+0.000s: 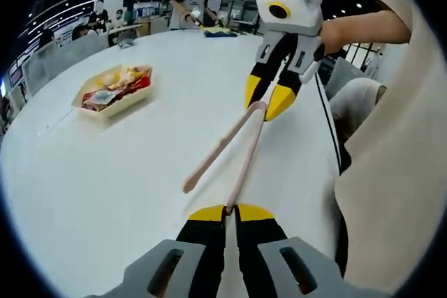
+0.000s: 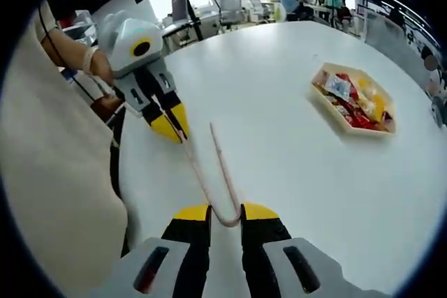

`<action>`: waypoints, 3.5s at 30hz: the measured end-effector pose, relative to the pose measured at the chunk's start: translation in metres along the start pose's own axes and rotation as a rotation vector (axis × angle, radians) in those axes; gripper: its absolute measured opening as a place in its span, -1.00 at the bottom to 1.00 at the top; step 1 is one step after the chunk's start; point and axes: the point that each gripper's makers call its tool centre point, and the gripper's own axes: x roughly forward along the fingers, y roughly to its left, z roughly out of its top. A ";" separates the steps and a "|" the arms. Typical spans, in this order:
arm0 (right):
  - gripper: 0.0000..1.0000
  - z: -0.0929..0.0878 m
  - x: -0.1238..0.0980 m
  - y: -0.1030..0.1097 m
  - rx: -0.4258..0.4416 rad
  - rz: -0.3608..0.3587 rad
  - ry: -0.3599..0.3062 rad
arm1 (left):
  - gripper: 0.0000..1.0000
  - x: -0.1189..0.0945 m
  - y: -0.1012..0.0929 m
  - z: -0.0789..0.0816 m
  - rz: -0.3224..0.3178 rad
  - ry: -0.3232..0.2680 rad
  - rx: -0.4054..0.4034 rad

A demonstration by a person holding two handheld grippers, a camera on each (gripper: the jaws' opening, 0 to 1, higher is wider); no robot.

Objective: Place the target food into the container with the food tongs after gripping and lifting it, then release it inside without dropping or visibly crushing the food.

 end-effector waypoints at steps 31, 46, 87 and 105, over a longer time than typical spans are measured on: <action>-0.69 -0.006 0.011 -0.004 -0.009 -0.006 0.001 | -0.97 0.011 0.002 -0.013 -0.012 0.077 0.054; -0.69 -0.013 0.018 -0.004 -0.018 -0.004 0.008 | -0.97 0.017 0.001 -0.021 -0.003 0.146 0.137; -0.68 -0.028 0.026 -0.007 -0.086 -0.021 0.073 | -0.97 0.024 0.002 -0.022 0.042 0.177 0.178; -0.65 -0.035 0.022 -0.009 -0.078 -0.035 0.084 | -0.87 0.020 0.002 -0.027 0.061 0.172 0.179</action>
